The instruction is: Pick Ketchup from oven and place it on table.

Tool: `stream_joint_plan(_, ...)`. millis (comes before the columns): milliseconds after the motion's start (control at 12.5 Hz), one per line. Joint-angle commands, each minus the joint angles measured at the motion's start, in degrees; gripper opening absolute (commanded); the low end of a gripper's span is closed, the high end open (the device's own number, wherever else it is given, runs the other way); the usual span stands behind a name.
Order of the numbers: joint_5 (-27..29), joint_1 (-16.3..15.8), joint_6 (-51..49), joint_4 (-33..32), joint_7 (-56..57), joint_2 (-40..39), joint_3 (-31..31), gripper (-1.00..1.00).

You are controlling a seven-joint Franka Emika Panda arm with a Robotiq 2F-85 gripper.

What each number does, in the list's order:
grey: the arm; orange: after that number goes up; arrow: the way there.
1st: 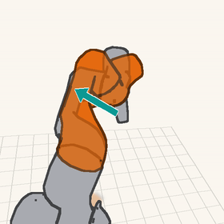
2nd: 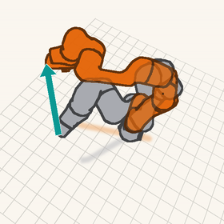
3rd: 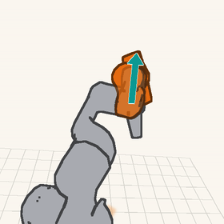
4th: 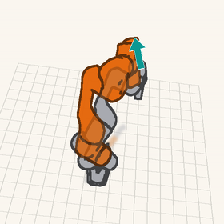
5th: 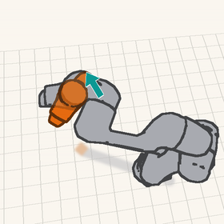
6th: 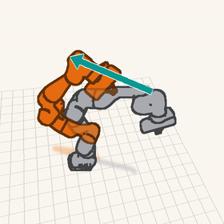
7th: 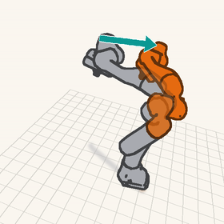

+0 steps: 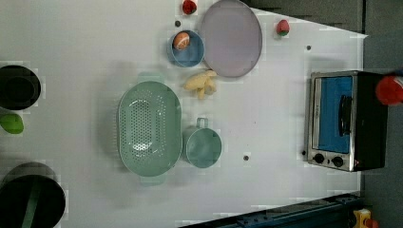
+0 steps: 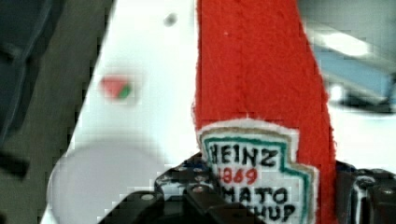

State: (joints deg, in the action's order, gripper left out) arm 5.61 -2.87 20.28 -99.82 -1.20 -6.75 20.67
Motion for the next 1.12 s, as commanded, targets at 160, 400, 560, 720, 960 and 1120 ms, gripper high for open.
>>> stream_joint_plan(160,0.0,-6.5,1.4,-7.4,-1.3,-1.6,-10.5,0.23)
stream_joint_plan(400,-1.0,-6.5,9.5,-15.6,-1.3,-1.6,-10.6,0.23)
stream_joint_plan(560,-1.4,-6.4,16.5,-22.3,-1.3,-1.7,-10.3,0.23)
stream_joint_plan(720,-1.6,-6.1,20.8,-26.3,-1.3,-2.4,-9.9,0.23)
stream_joint_plan(960,-1.6,-6.1,26.7,-29.5,-1.3,-6.1,-8.7,0.23)
stream_joint_plan(1120,-1.6,-6.1,30.5,-30.3,-1.3,-9.3,-8.6,0.23)
